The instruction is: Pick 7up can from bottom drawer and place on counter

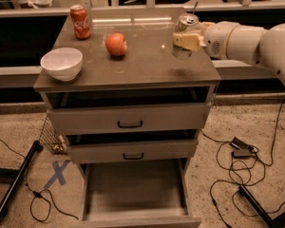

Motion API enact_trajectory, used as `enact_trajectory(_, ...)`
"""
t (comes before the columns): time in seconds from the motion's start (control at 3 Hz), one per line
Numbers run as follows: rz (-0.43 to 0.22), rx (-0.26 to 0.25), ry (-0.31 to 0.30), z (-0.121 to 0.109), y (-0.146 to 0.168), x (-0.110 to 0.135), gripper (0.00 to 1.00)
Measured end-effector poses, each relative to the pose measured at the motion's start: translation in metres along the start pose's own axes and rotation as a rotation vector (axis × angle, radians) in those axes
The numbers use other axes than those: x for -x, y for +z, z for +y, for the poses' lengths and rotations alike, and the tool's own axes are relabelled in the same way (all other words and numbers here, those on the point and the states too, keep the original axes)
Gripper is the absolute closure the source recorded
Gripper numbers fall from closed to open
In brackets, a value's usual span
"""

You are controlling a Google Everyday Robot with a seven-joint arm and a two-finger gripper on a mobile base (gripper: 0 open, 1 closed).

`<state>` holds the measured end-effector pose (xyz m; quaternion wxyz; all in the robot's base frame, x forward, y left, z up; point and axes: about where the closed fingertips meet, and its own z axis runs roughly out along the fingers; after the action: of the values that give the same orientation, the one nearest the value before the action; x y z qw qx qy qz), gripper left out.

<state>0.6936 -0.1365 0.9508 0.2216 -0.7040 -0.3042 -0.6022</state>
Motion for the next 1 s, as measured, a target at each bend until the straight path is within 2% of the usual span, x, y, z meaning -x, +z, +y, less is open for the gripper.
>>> enact_trajectory(0.33,-0.015,0.019,-0.036,0.006,0.037,-0.01,1.0)
enact_trajectory(0.67,-0.075,0.023,-0.047,0.017,0.087,-0.02,1.0)
enact_trajectory(1.0,-0.109,0.011,-0.031,0.026,0.115,-0.023,1.0)
